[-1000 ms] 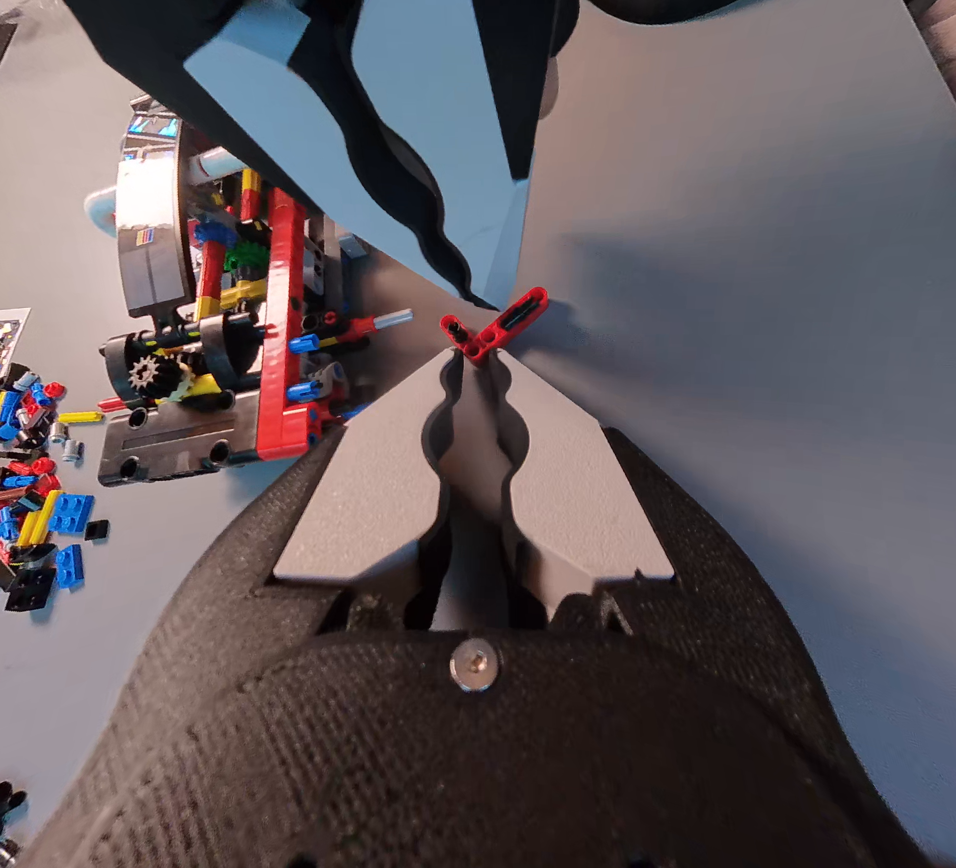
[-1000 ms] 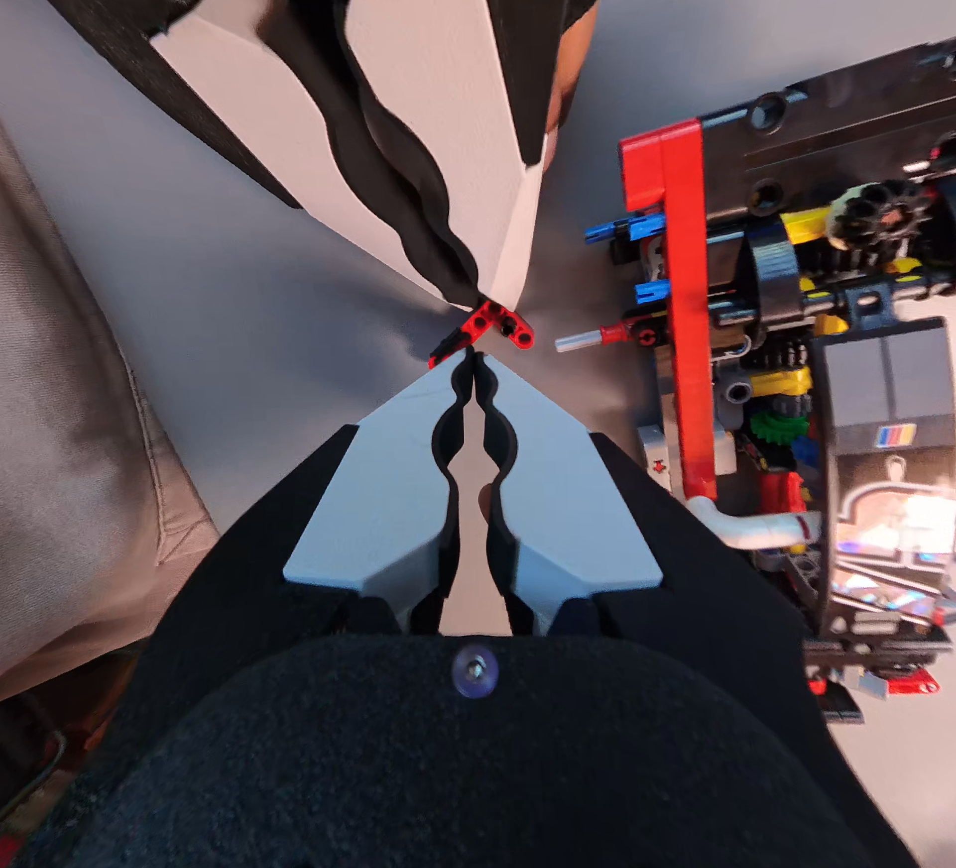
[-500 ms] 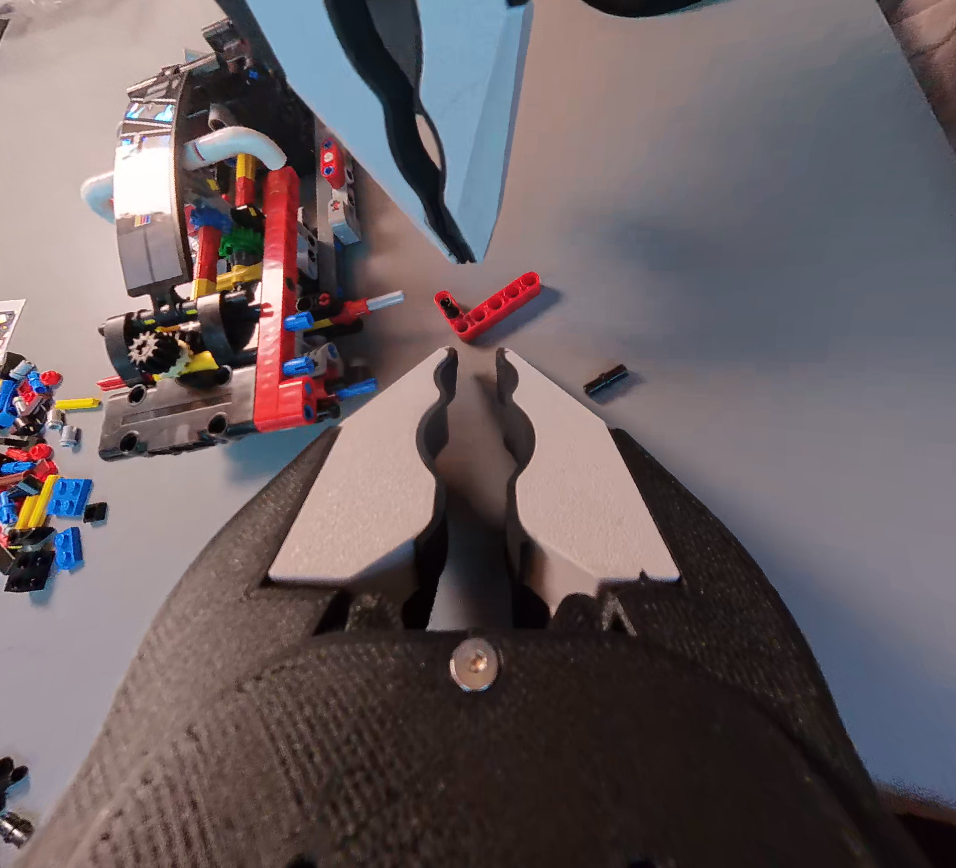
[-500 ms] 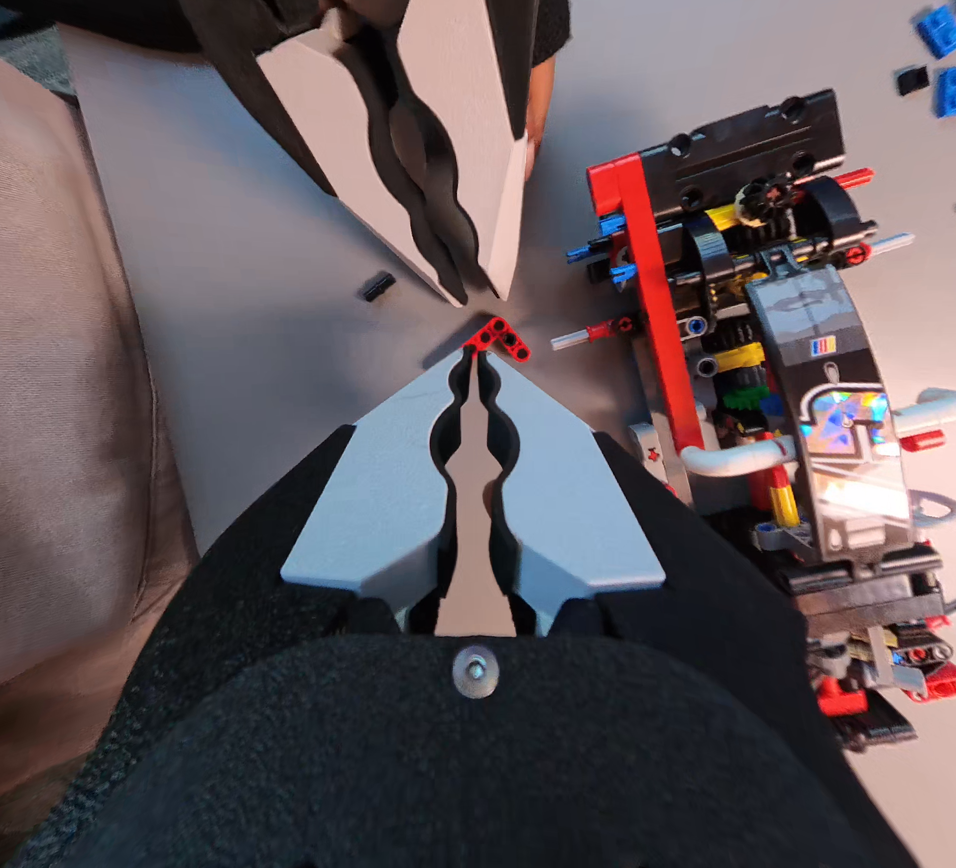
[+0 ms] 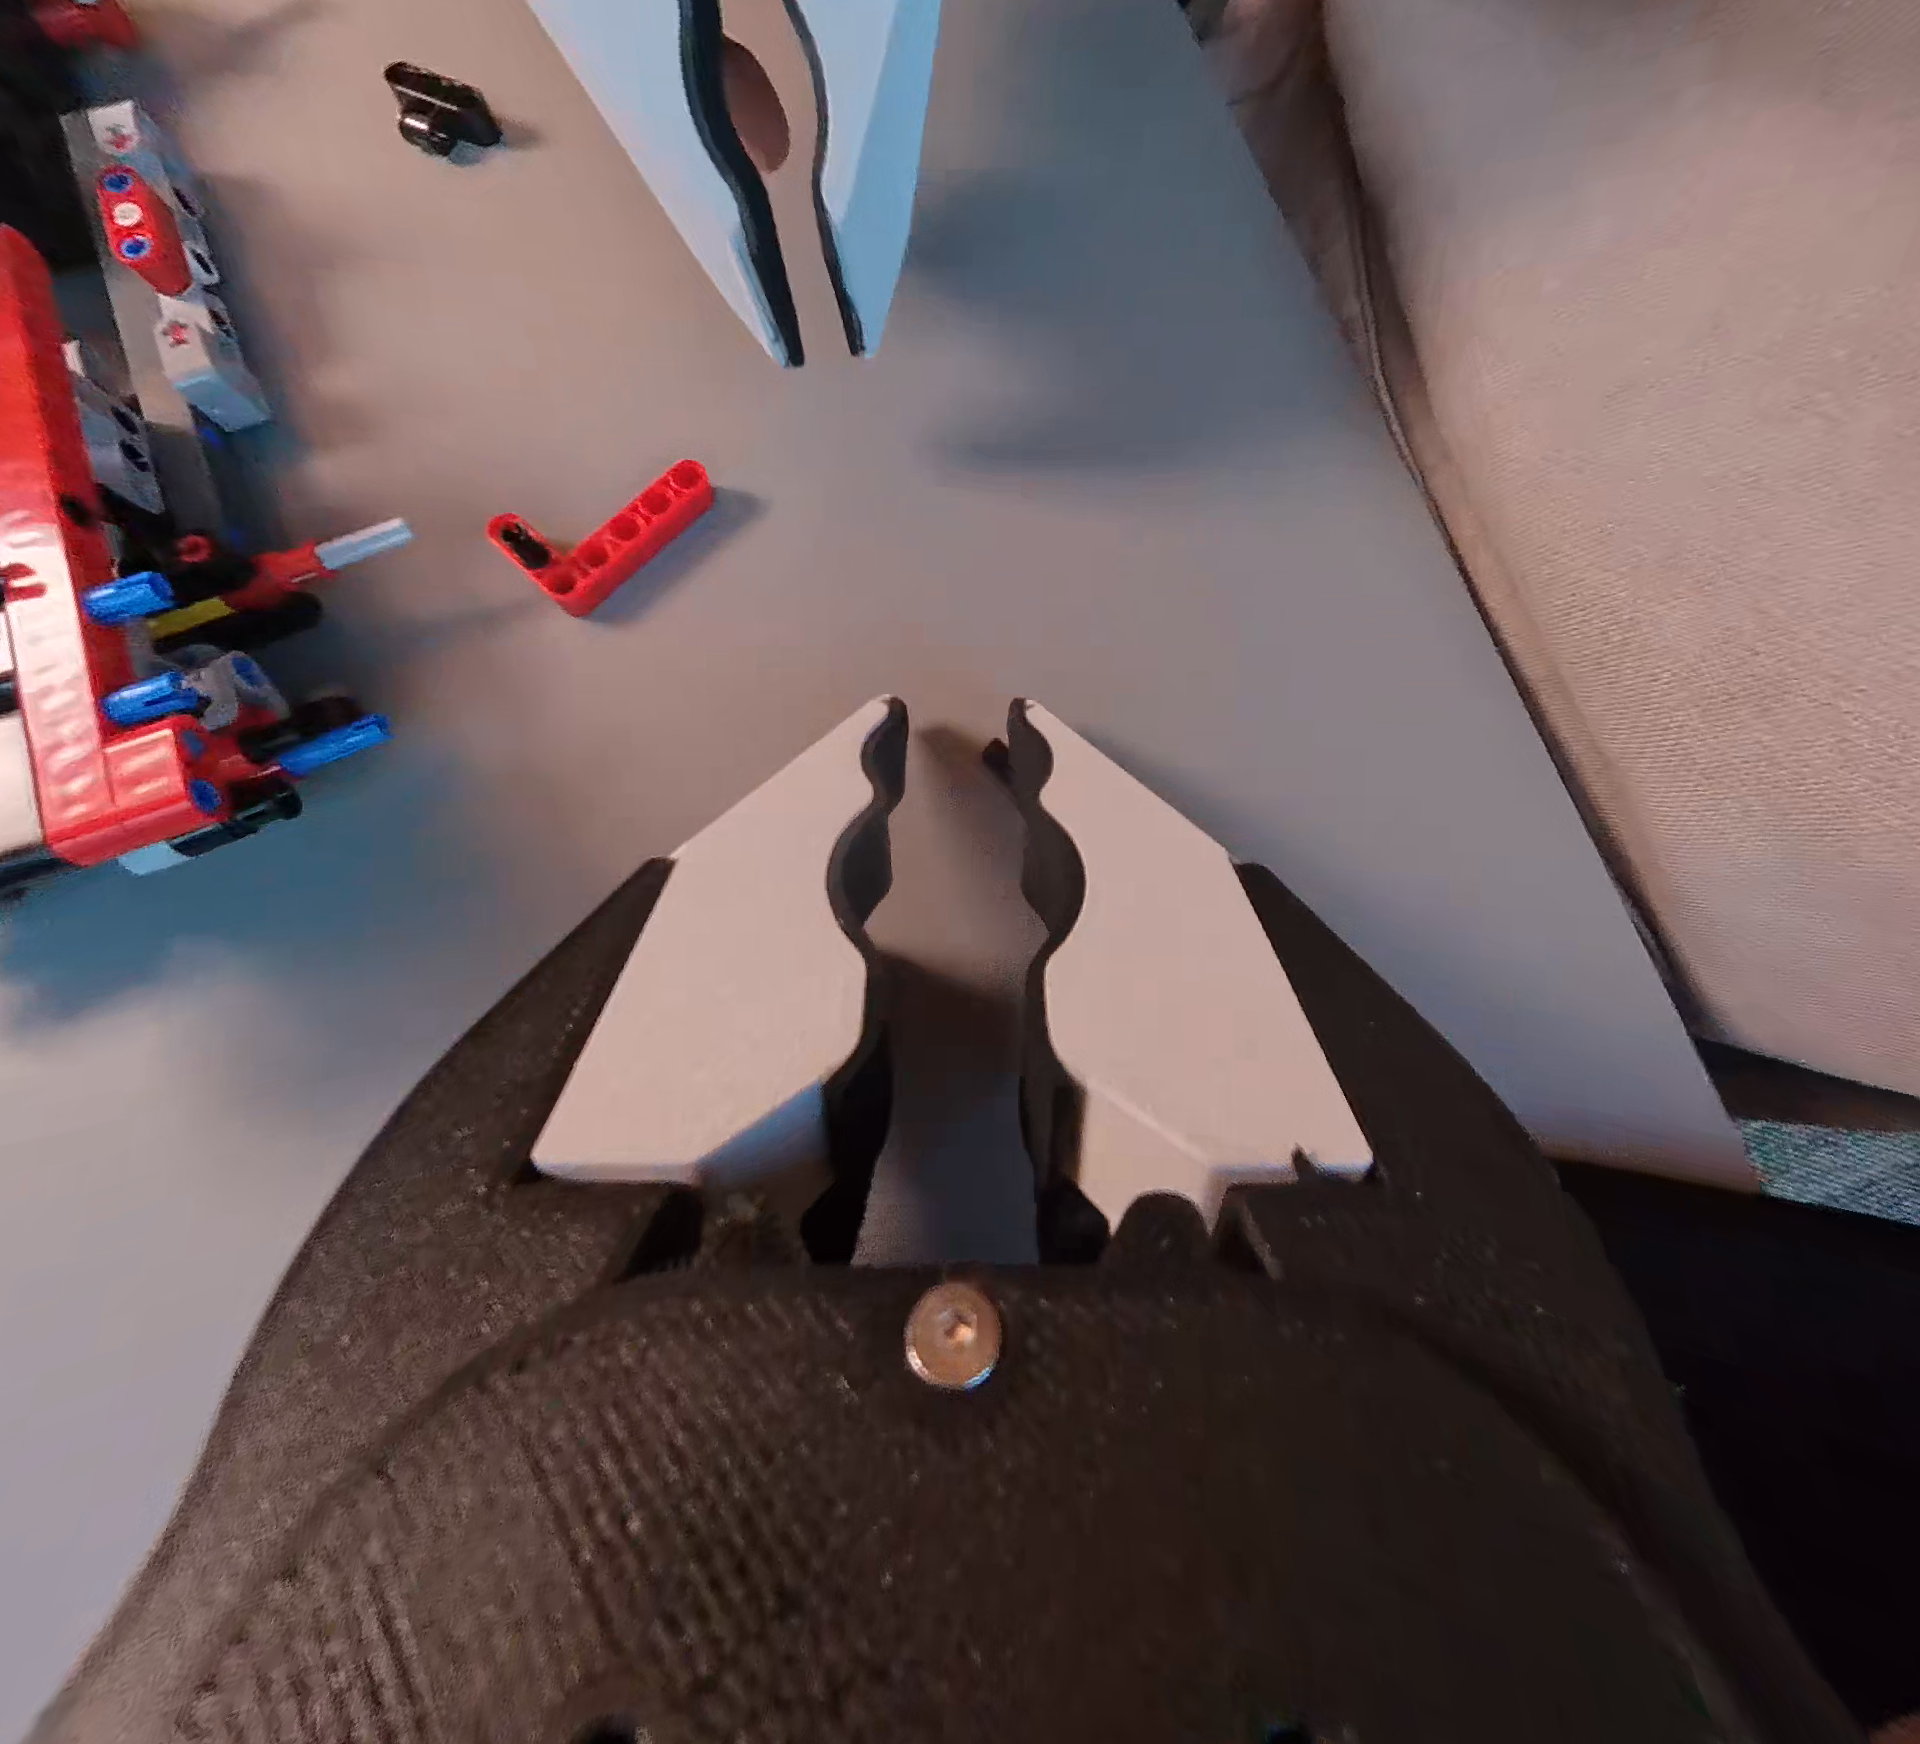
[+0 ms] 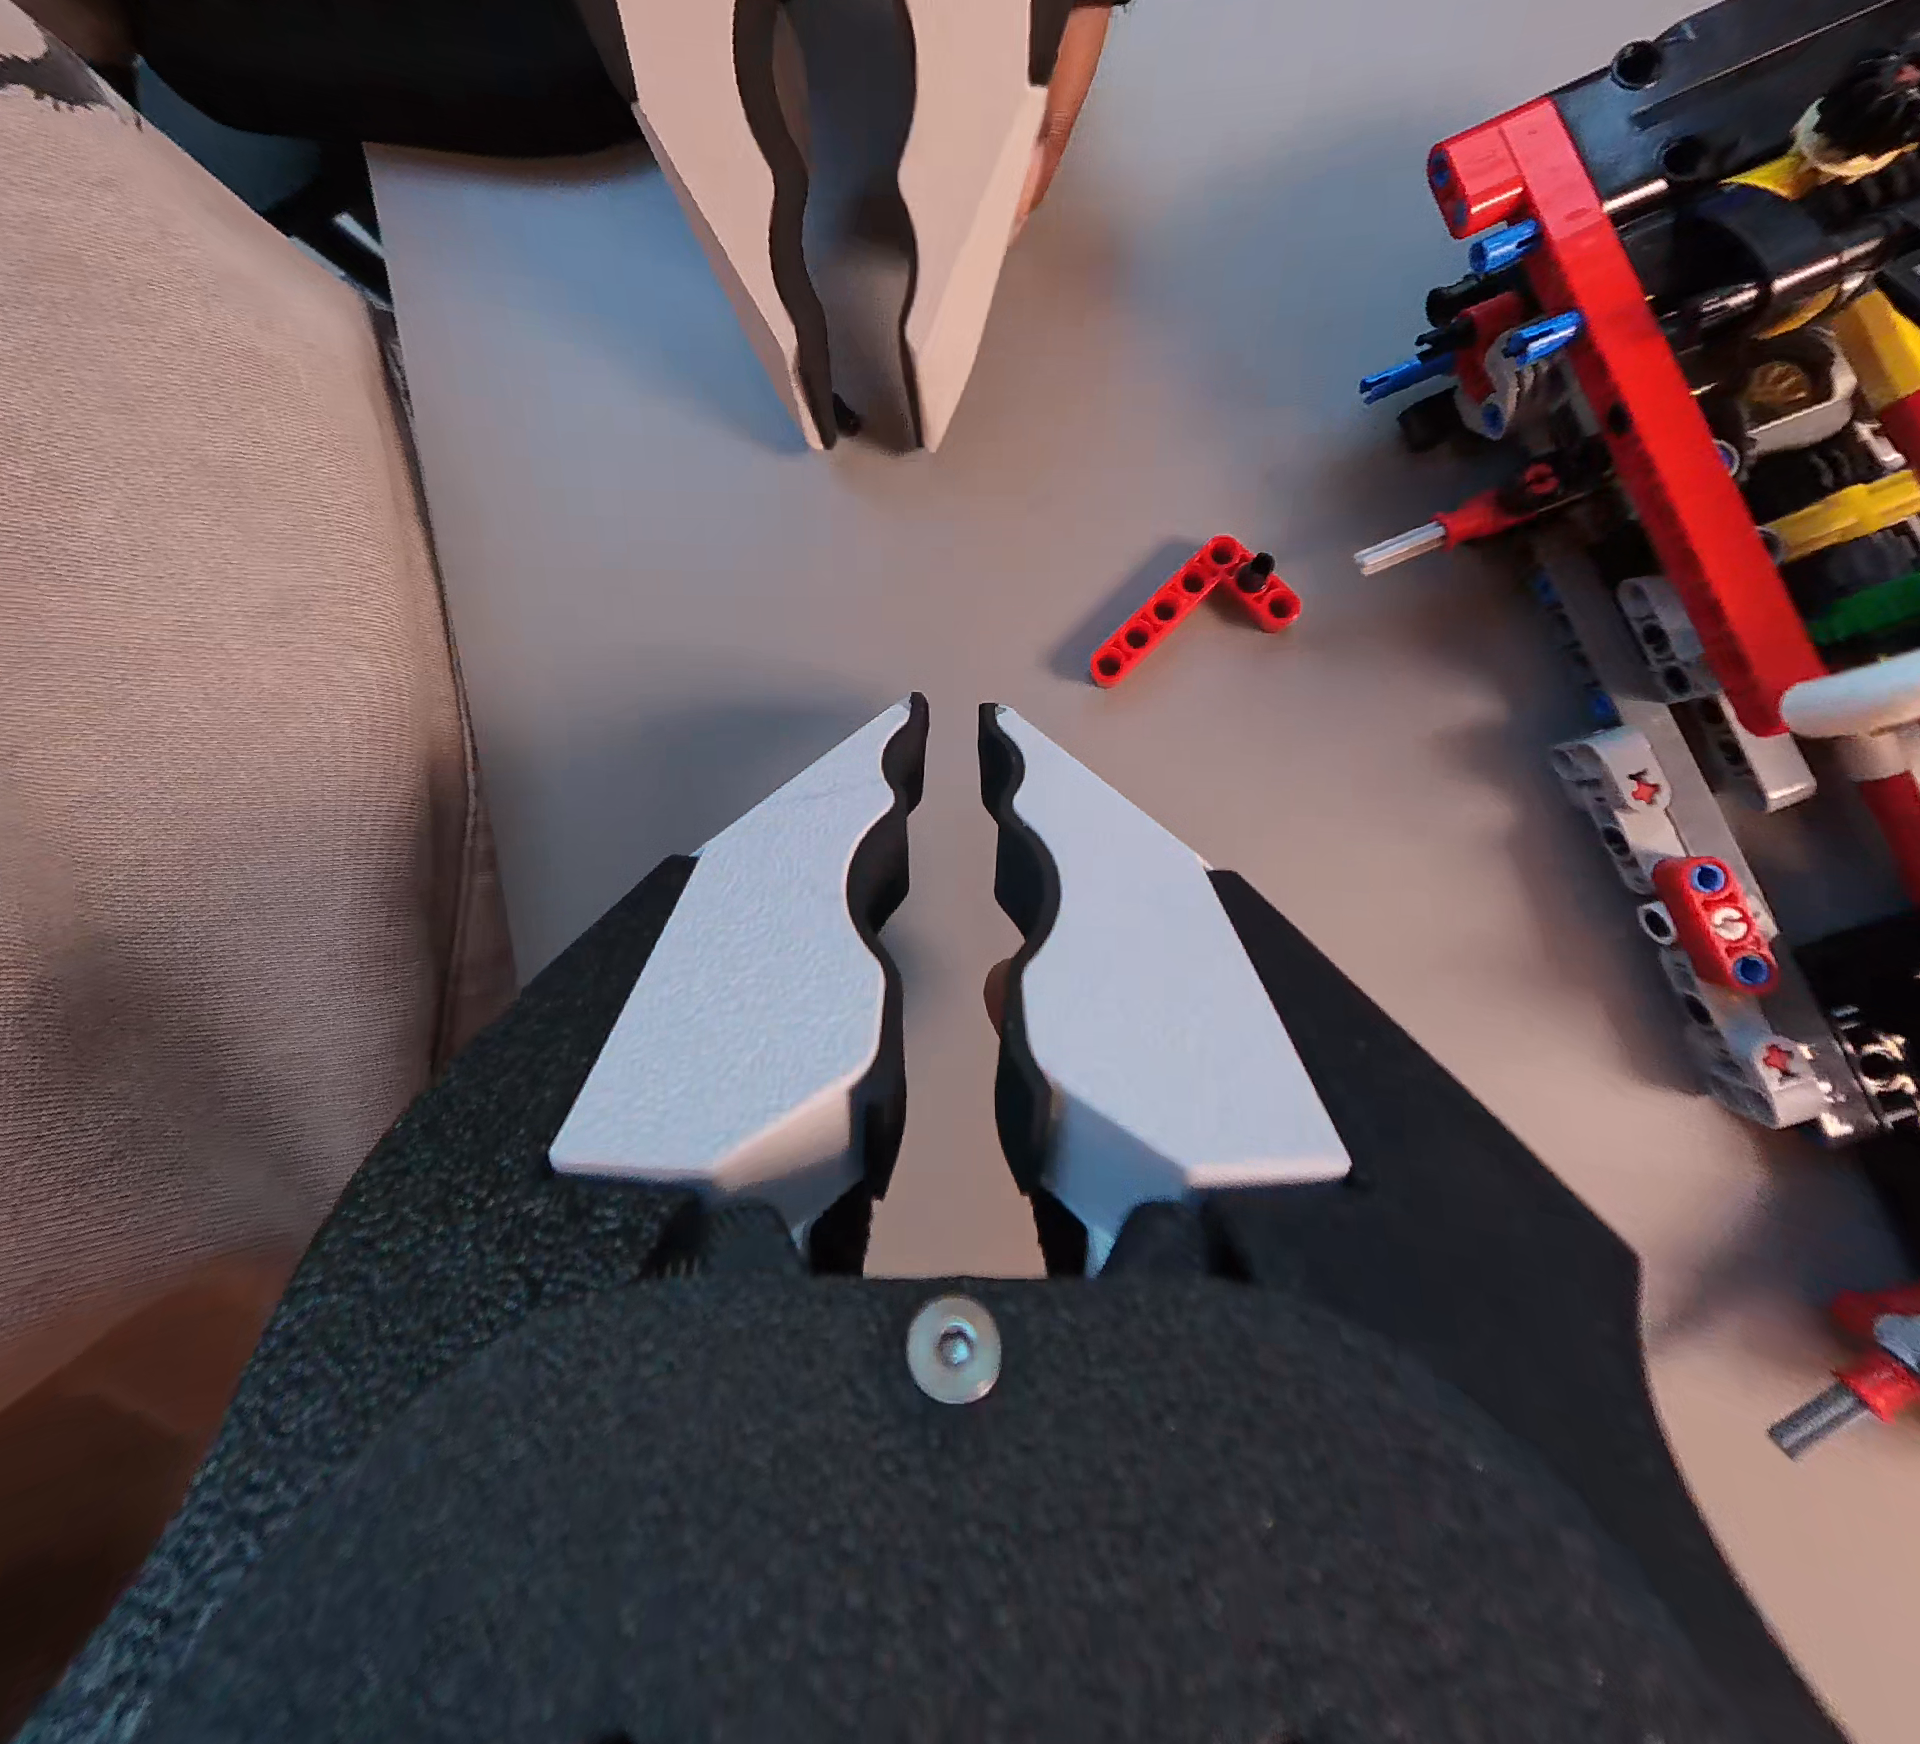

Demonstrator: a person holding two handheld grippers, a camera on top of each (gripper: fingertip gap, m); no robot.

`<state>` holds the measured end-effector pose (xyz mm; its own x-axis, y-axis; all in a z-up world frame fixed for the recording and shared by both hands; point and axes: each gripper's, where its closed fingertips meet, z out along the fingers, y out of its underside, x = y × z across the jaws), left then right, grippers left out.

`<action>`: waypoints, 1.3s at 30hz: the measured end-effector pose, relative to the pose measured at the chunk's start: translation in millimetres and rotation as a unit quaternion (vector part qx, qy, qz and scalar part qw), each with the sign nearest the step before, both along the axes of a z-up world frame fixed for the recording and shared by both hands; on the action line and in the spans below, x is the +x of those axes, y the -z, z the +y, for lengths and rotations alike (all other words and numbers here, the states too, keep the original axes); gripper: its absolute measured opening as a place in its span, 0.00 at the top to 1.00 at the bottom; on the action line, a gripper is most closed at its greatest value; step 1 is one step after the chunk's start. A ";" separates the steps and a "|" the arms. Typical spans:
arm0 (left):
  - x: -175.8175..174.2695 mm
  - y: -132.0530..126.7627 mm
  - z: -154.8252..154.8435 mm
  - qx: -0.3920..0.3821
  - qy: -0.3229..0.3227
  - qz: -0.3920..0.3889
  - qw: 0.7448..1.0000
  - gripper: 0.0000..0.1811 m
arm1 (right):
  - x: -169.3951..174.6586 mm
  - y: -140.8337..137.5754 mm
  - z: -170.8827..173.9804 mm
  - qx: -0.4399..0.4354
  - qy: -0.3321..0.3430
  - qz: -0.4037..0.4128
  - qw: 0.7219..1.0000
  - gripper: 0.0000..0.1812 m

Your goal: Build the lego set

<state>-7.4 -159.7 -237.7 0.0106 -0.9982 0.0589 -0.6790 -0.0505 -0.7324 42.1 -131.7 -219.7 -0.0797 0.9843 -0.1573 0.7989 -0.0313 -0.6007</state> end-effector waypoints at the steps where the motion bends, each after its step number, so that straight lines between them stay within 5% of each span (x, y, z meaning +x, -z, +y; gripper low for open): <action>1: -1.1 -2.3 -3.2 -0.005 0.003 -0.003 1.000 0.91 | 0.4 -1.0 -0.8 0.000 0.002 0.004 1.000 0.96; 19: -30.5 5.0 -8.3 0.003 -0.050 0.041 0.998 0.94 | -11.3 3.4 -13.2 -0.004 -0.007 0.040 0.999 0.98; 25: -24.8 3.4 2.8 0.049 -0.063 0.033 0.996 0.98 | -32.8 -20.4 -17.3 0.019 -0.015 0.148 0.989 0.90; 29: -4.1 -36.4 1.0 0.015 -0.055 -0.107 0.993 0.98 | -44.9 -37.6 -29.9 0.090 -0.056 0.242 0.964 0.79; 32: 3.9 -63.4 -5.9 -0.040 -0.036 -0.189 0.980 0.99 | -49.7 -52.9 -37.9 0.199 -0.097 0.292 0.930 0.83; 39: 11.2 -83.9 -20.2 -0.130 0.004 -0.256 0.958 0.99 | -51.7 -65.5 -44.0 0.287 -0.146 0.299 0.898 0.92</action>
<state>3.8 -179.9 -153.8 -0.0941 -0.9489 0.3011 -0.2358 -0.2726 -0.9328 -9.6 -175.7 -154.2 -0.2494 0.8131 0.5261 0.2514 0.5789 -0.7756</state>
